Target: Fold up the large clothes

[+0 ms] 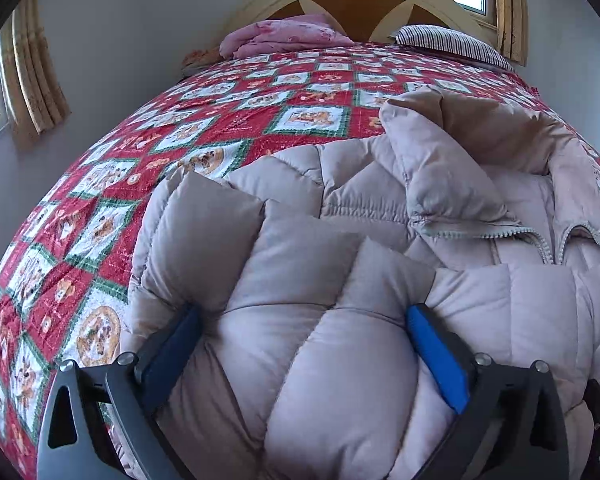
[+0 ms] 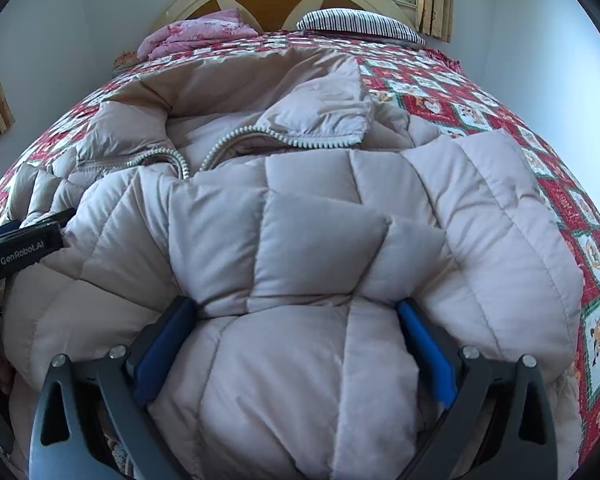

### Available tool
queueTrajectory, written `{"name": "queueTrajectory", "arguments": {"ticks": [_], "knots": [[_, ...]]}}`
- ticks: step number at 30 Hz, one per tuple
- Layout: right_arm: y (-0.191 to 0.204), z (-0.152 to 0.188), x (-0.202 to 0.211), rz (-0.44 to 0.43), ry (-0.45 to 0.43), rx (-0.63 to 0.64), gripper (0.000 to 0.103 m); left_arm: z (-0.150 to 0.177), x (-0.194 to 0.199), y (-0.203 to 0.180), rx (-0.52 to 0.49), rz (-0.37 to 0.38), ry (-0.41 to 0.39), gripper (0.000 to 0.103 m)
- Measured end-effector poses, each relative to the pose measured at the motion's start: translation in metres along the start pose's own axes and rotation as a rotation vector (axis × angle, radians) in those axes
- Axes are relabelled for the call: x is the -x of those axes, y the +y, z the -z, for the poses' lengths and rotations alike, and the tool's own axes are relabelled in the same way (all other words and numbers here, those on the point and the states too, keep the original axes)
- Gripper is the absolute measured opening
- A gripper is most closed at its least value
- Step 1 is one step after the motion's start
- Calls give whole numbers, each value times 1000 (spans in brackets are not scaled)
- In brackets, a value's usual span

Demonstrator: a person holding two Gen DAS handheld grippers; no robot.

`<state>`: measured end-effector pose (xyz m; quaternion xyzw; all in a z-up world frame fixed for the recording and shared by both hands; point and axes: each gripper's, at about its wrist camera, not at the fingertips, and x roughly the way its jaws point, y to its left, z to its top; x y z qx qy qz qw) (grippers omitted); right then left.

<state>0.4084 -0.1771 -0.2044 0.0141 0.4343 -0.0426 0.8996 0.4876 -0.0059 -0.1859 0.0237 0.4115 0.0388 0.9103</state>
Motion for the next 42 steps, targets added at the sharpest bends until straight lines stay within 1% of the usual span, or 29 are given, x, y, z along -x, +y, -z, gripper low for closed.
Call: {"name": "queueTrajectory", "arguments": {"ticks": [10, 21, 27, 28, 30, 32, 33, 34, 35, 36, 37, 38, 40, 41, 42], "knots": [[2, -1, -1, 12, 4, 8, 102, 1, -3, 3, 27, 35, 12, 102], [0, 0, -1, 4, 1, 2, 103, 0, -4, 5, 32, 41, 12, 102], [-2, -2, -1, -19, 5, -6, 103, 1, -3, 6, 43, 57, 6, 102], [-3, -3, -1, -31, 10, -9, 103, 1, -3, 7, 45, 60, 5, 102], [-9, -8, 3, -82, 27, -2, 103, 1, -2, 7, 49, 65, 3, 102], [-18, -22, 14, -131, 57, 18, 101, 1, -2, 8, 52, 69, 2, 102], [-25, -29, 22, -153, 46, 0, 101, 1, -2, 8, 54, 71, 1, 102], [-32, -38, 31, -172, 20, -21, 101, 1, -1, 8, 56, 74, 0, 102], [-42, -55, 43, -178, -22, -33, 102, 1, -1, 8, 57, 75, -1, 102], [-46, -67, 47, -173, -41, -25, 102, 1, -1, 9, 57, 75, -2, 102], [-50, -87, 47, -166, -59, 1, 102, 1, -1, 9, 56, 75, -3, 102], [-51, -98, 45, -162, -68, 19, 103, 1, -1, 8, 56, 74, -3, 102], [-49, -132, 29, -149, -85, 84, 103, 2, -1, 8, 57, 76, -3, 102], [-46, -150, 15, -140, -71, 122, 103, 2, -1, 8, 57, 77, -4, 102], [-42, -160, 4, -139, -58, 144, 103, 2, -1, 8, 60, 79, -4, 102]]}}
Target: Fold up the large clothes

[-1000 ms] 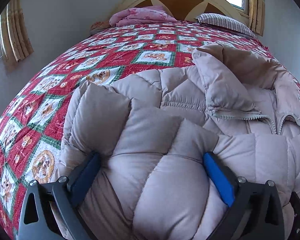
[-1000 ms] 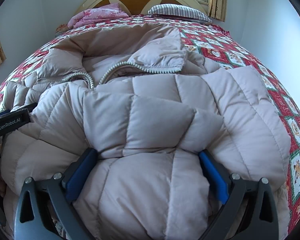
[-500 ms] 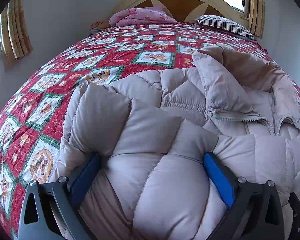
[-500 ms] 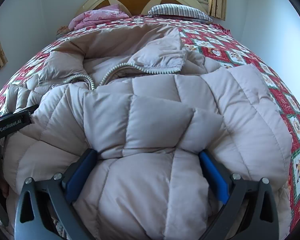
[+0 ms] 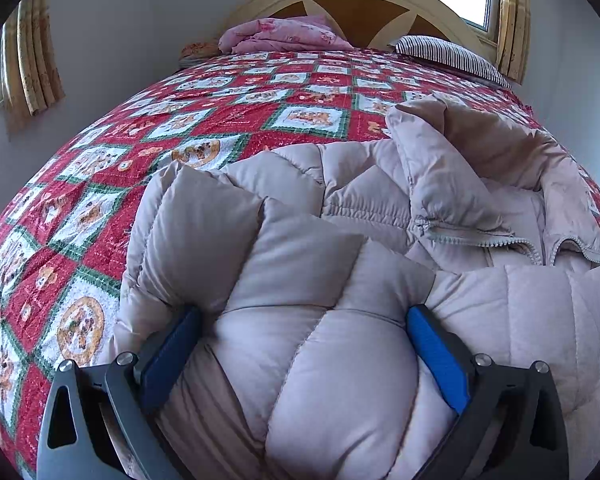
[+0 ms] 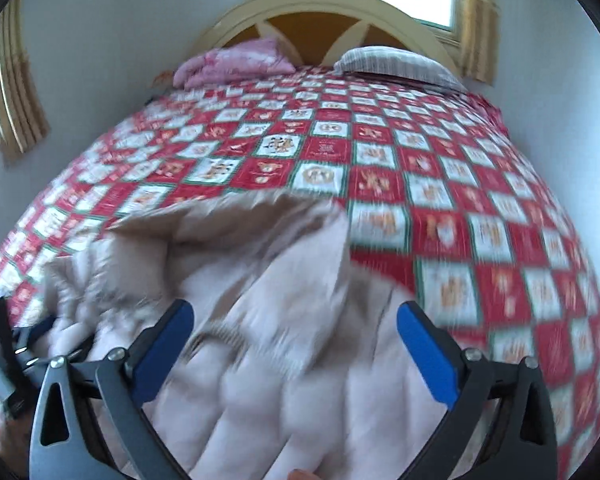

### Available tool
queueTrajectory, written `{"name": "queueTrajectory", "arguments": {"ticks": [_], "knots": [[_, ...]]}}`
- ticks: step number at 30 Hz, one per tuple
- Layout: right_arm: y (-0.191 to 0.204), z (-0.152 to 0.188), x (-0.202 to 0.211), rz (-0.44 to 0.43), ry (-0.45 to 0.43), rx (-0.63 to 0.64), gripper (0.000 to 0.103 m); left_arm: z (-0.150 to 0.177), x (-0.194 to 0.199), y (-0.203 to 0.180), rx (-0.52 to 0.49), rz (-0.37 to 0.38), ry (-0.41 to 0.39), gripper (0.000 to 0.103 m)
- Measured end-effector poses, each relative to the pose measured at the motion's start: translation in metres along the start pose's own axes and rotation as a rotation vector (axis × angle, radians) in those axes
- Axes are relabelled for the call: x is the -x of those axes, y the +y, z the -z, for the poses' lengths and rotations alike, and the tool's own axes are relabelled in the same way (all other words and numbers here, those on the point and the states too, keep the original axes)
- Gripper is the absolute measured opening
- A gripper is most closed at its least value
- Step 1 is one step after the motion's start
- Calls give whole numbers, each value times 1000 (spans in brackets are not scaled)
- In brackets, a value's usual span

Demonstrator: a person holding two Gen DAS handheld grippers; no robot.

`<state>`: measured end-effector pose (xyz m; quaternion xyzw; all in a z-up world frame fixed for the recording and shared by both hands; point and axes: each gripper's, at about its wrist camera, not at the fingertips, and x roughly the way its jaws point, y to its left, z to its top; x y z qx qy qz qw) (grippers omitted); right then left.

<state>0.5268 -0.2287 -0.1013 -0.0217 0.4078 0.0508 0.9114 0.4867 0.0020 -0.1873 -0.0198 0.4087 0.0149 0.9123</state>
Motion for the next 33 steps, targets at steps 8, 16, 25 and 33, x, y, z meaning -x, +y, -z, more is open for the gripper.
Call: {"name": "queueTrajectory", "arguments": {"ticks": [8, 16, 25, 33], "knots": [[-7, -54, -85, -106, 120, 100, 103, 0, 0, 2, 4, 5, -3, 102], [18, -51, -125, -50, 197, 310, 45, -2, 0, 2, 8, 8, -8, 102], [36, -10, -49, 12, -9, 496, 4, -1, 0, 3, 7, 7, -8, 102], [15, 47, -64, 80, -33, 504, 3, -17, 43, 13, 57, 99, -82, 102]]}}
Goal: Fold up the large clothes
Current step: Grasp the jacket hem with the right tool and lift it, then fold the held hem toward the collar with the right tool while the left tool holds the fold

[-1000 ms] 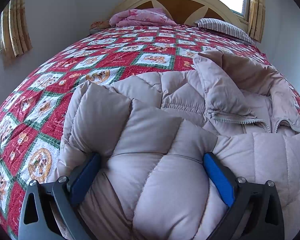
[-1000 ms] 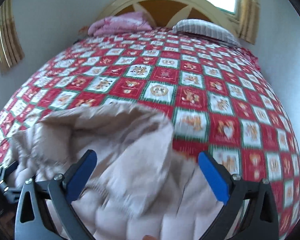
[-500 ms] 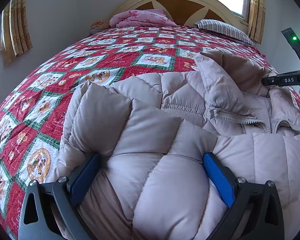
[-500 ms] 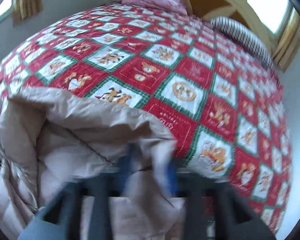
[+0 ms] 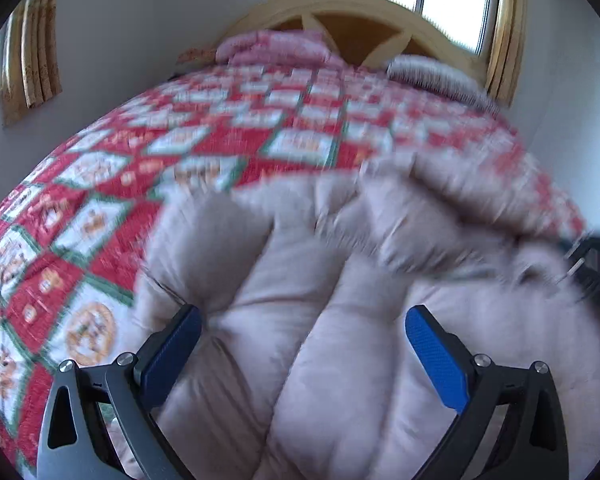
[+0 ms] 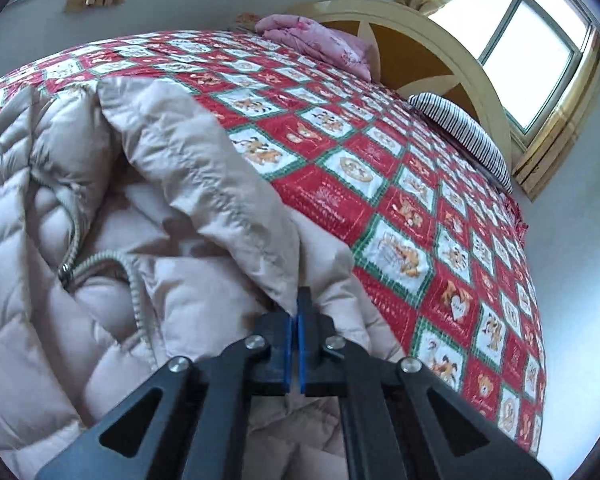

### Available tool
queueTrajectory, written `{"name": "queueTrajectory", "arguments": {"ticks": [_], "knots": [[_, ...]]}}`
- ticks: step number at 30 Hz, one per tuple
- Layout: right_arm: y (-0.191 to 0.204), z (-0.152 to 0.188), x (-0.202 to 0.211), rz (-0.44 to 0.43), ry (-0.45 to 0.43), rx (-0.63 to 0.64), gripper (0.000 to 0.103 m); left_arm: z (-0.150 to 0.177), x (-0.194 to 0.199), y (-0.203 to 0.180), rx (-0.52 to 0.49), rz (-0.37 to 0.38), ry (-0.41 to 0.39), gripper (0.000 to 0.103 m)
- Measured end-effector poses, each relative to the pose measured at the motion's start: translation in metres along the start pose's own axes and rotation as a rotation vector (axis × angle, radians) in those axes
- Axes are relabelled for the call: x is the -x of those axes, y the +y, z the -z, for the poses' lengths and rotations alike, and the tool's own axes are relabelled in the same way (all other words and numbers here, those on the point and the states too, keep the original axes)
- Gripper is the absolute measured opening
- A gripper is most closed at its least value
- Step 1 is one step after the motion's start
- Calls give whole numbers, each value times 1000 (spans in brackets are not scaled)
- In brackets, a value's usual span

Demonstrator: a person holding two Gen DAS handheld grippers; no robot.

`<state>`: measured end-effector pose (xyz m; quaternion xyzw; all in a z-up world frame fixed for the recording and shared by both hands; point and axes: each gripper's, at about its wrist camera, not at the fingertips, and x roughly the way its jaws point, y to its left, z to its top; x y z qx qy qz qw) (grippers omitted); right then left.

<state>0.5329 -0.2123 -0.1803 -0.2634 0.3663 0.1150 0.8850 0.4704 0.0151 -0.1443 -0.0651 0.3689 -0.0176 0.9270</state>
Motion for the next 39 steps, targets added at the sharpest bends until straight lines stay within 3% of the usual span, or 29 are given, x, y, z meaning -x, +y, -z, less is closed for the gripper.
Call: {"name": "queueTrajectory", "arguments": {"ticks": [3, 5, 7, 9, 12, 15, 17, 20, 22, 24, 26, 29, 32, 35, 39], "knots": [[-3, 0, 1, -12, -23, -24, 3, -48, 38, -12, -25, -7, -140, 102], [-1, 1, 2, -11, -39, -8, 3, -82, 40, -20, -32, -22, -183, 102], [4, 3, 5, -4, -51, 17, 3, -117, 21, -35, -55, -42, -187, 102], [6, 5, 5, -1, -50, 20, 3, -140, -21, -54, -106, -71, -137, 102], [7, 8, 5, -1, -54, 18, 3, -136, -77, -73, -156, -116, -44, 102], [5, 10, 6, -17, -53, 16, 3, -101, -122, -85, -262, -160, 102, 102], [4, 9, 10, -34, -51, 25, 4, -79, -132, -85, -297, -178, 155, 102], [-1, 8, 21, -84, -29, 18, 7, -68, -130, -72, -261, -158, 155, 102], [-14, 2, 35, -133, -18, -33, 17, -64, -130, -72, -260, -152, 151, 102], [-30, -6, 50, -171, -45, -126, 44, -59, -129, -73, -274, -159, 138, 102], [-43, -17, 58, -155, -65, -237, 50, -58, -129, -75, -283, -167, 129, 102], [-62, -41, 45, -183, -17, -515, 50, -58, -128, -79, -293, -177, 121, 102], [-56, -48, 6, -216, 65, -684, 50, -59, -126, -83, -313, -199, 107, 102], [-21, -41, -26, -163, 161, -622, 41, -68, -107, -85, -291, -203, 55, 102], [2, -24, -22, -125, 127, -549, 41, -93, -56, -88, -155, -57, -89, 102]]}}
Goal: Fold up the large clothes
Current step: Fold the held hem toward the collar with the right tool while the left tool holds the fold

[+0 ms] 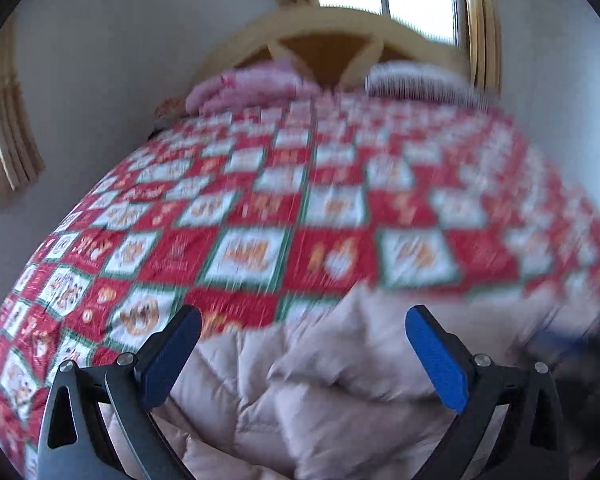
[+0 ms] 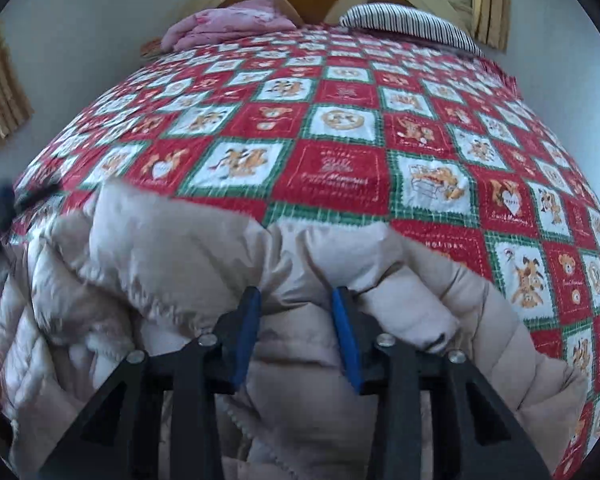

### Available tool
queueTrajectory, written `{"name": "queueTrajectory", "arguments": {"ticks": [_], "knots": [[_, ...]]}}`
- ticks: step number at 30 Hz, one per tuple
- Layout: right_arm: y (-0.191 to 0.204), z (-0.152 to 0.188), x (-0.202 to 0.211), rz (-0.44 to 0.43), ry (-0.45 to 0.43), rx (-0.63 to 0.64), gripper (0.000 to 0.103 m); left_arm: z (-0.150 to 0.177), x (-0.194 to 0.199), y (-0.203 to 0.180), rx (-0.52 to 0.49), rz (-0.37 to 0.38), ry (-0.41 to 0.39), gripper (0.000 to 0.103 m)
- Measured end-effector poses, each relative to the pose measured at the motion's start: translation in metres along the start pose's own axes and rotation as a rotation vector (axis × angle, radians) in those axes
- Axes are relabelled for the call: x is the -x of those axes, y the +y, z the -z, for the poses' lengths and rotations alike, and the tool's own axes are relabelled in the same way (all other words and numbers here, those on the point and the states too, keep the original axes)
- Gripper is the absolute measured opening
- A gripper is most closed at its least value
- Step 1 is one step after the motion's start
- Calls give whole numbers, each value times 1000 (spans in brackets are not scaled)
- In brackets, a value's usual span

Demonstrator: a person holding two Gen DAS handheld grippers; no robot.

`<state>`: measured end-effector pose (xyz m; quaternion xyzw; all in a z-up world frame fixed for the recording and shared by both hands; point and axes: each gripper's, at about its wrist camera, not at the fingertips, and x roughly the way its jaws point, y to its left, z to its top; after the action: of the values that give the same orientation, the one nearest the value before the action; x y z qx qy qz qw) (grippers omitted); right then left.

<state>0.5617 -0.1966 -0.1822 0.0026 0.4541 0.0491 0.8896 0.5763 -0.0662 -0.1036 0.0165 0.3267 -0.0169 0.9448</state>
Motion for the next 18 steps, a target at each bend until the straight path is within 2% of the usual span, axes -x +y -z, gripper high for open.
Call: {"name": "queueTrajectory", "arguments": {"ticks": [2, 4, 7, 9, 12, 18], "knots": [[-5, 4, 1, -21, -9, -23, 41, -9, 2, -12, 10, 67, -9, 102], [-12, 6, 0, -34, -13, -46, 41, -9, -13, -26, -3, 95, 50, 102], [-14, 6, -1, -40, -27, -60, 40, 12, -53, -39, -73, -1, 170, 102], [-13, 8, -1, -39, -42, -65, 40, 29, -77, -33, -53, -22, 267, 102], [-8, 9, -5, -21, -44, -51, 40, 38, -85, -28, -15, -2, 295, 102], [-7, 11, -10, -1, -40, -40, 40, 48, -89, -40, -52, -60, 262, 102]]}}
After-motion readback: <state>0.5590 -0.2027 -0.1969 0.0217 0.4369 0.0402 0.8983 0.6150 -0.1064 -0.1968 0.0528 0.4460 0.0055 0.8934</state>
